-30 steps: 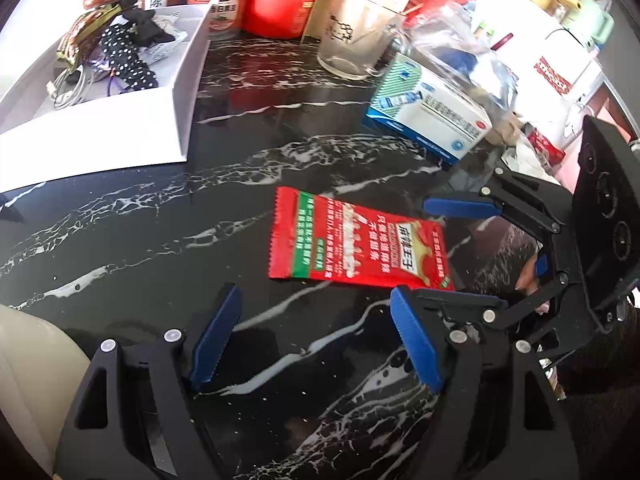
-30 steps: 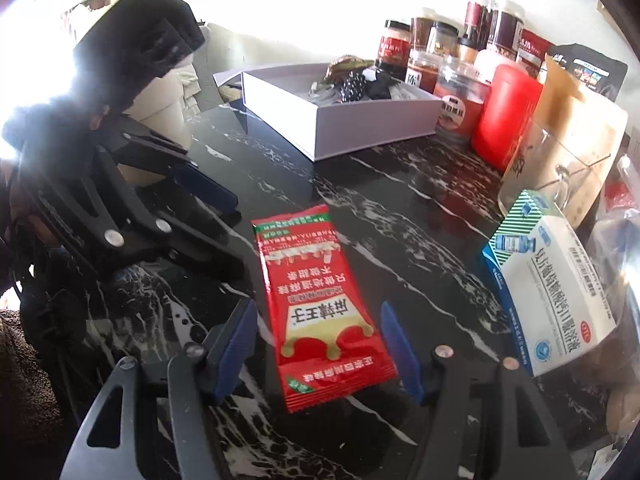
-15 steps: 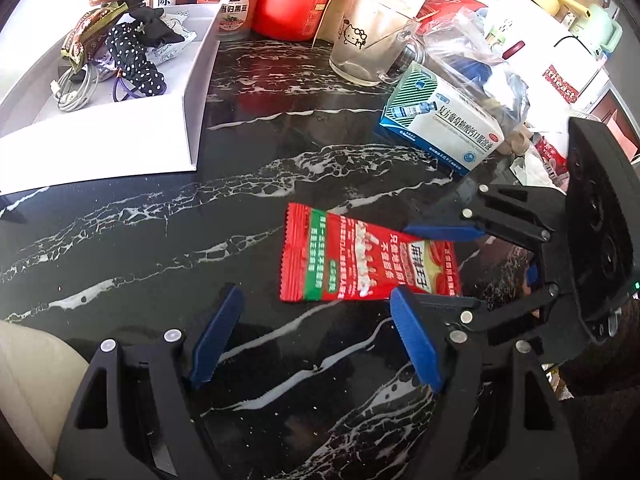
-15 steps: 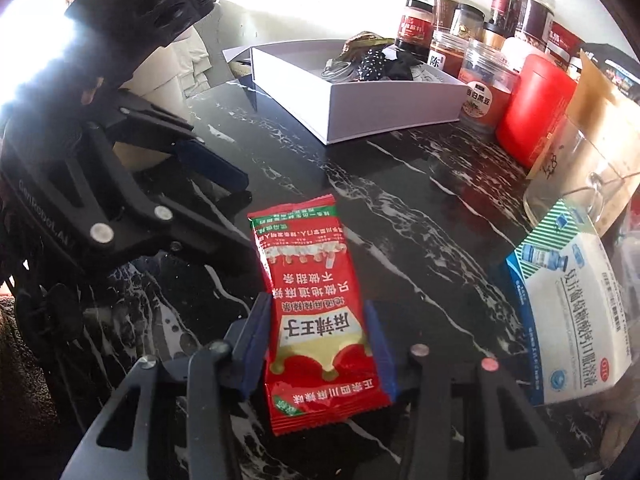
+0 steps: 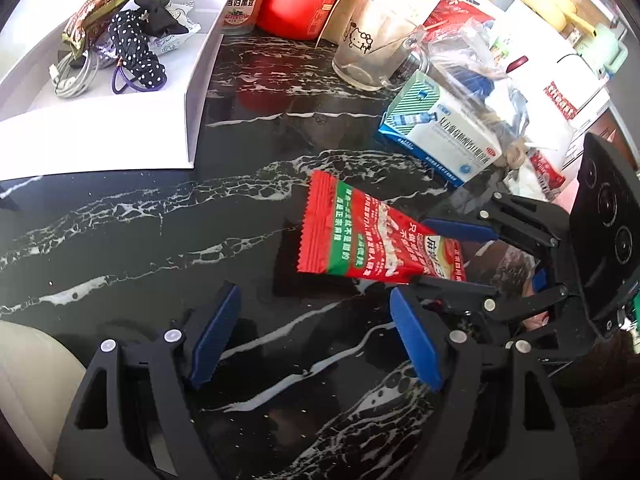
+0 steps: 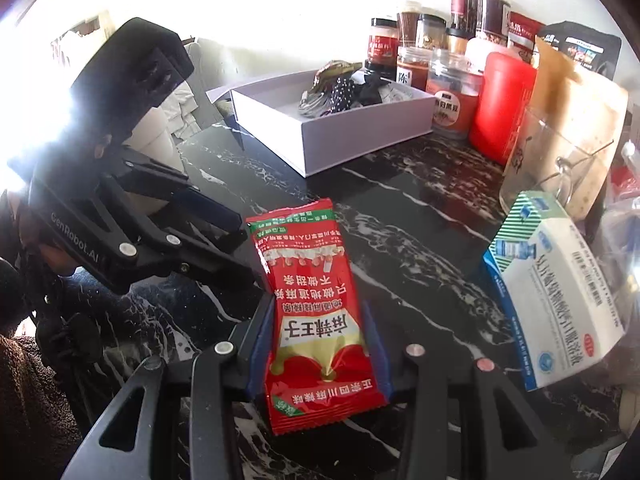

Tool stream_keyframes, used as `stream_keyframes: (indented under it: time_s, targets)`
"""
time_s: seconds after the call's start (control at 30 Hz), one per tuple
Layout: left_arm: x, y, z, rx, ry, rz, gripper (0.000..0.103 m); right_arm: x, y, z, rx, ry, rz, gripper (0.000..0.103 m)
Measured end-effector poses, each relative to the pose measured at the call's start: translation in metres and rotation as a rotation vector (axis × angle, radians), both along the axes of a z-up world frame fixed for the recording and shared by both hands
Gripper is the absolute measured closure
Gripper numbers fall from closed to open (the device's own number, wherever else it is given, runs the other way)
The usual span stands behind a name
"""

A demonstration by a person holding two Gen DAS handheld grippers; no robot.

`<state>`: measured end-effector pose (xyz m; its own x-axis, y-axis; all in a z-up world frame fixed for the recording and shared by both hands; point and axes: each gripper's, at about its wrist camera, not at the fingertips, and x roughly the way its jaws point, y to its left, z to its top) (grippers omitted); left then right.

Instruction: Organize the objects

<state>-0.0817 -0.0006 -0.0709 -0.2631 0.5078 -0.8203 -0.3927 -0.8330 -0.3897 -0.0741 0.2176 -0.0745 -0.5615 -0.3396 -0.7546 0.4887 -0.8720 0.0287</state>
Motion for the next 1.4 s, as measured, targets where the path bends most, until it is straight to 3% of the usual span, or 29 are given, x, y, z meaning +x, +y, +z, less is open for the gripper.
stream_keyframes:
  time_s: [0.17, 0.23, 0.3, 0.6, 0.97, 1.4]
  targets:
    - [0.005, 0.003, 0.008, 0.030, 0.008, -0.016, 0.039, 0.009, -0.002, 0.014, 0.016, 0.048, 0.029, 0.060]
    - [0.008, 0.008, 0.013, 0.011, 0.027, -0.026, 0.053, 0.010, -0.003, 0.020, 0.028, 0.063, 0.037, 0.060]
    - [0.014, 0.011, 0.022, -0.019, 0.067, -0.034, 0.056, 0.013, -0.002, 0.026, 0.035, 0.074, 0.047, 0.060]
    - [0.025, 0.017, 0.064, -0.053, 0.190, -0.043, 0.059, 0.024, 0.000, 0.066, 0.053, 0.153, 0.100, 0.060]
    - [0.027, 0.000, 0.126, -0.090, 0.318, -0.023, 0.059, 0.009, -0.018, 0.117, 0.075, 0.228, 0.173, 0.060]
    - [-0.015, -0.035, 0.178, -0.106, 0.363, 0.016, 0.059, -0.034, -0.043, 0.163, 0.124, 0.302, 0.212, 0.060]
